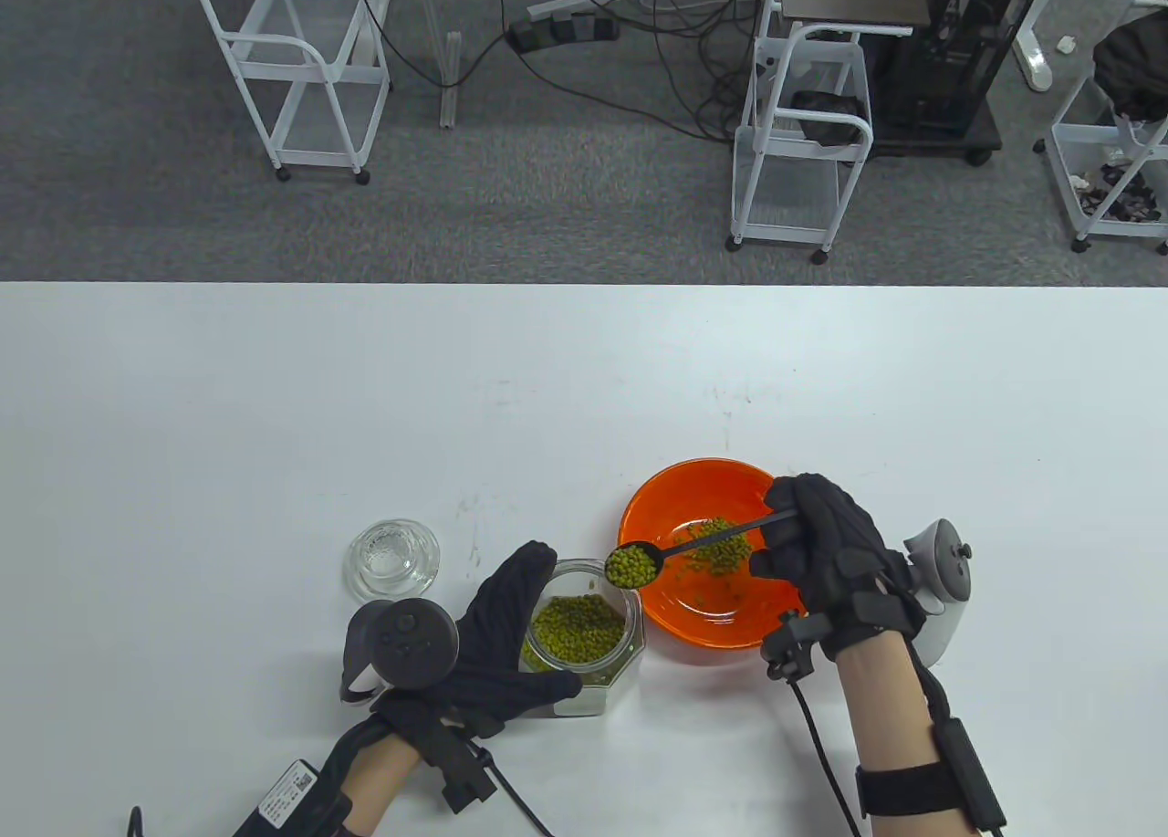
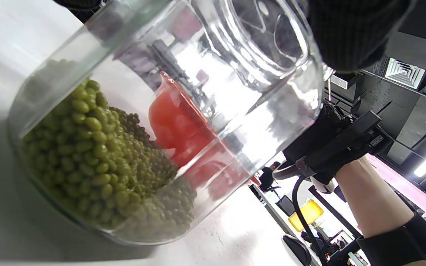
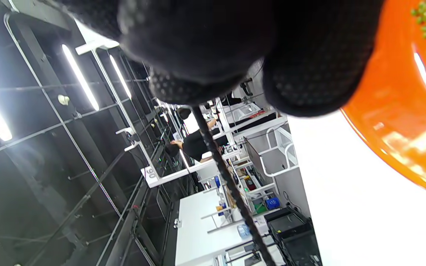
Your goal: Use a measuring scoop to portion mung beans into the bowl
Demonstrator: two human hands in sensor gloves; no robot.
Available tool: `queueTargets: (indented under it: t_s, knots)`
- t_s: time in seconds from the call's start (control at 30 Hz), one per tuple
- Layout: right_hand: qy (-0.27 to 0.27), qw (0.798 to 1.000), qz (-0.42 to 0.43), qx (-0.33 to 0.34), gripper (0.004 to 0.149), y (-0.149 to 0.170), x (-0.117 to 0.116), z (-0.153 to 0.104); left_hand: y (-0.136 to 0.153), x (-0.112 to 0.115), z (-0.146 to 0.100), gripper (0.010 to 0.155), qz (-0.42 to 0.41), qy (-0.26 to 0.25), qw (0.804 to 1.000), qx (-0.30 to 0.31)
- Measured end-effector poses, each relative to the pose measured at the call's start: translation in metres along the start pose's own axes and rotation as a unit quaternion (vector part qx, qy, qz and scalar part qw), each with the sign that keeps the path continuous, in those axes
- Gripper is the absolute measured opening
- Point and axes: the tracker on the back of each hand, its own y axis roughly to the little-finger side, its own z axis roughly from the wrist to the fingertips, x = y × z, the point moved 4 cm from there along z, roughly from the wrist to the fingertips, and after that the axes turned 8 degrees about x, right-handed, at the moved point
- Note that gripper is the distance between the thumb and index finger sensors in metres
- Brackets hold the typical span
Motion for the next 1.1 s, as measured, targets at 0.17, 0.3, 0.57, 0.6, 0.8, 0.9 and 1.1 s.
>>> queueTargets:
  t_s: [0.17,0.3,0.57,0.6,0.8,0.9,1.1]
  knots:
    - [0.031,0.999,0.020,0.005,0.042,-0.003,0.025,0.003,0.000,0.000,0.000,0.114,0.000,0.000,1.000,0.000]
    - [0.074,0.997,0.008,0.012,0.042,-0.004,0.047,0.004,0.000,0.000,0.000,0.114,0.000,0.000,1.000,0.000]
    - [0.141,0.984,-0.104,0.031,0.042,-0.010,0.075,0.002,0.000,0.000,0.000,0.114,0.000,0.000,1.000,0.000]
    - [0.145,0.982,-0.116,0.033,0.042,-0.009,0.074,0.002,0.000,0.000,0.000,0.114,0.000,0.000,1.000,0.000]
    - [0.147,0.967,-0.200,0.052,0.042,-0.013,0.062,0.002,0.000,0.000,0.000,0.114,0.000,0.000,1.000,0.000]
    - [0.144,0.957,-0.241,0.069,0.042,-0.018,0.054,0.001,0.000,0.000,0.000,0.114,0.000,0.000,1.000,0.000]
    - [0.129,0.940,-0.299,0.100,0.042,-0.025,0.037,0.000,0.000,0.000,0.000,0.114,0.000,0.000,1.000,0.000]
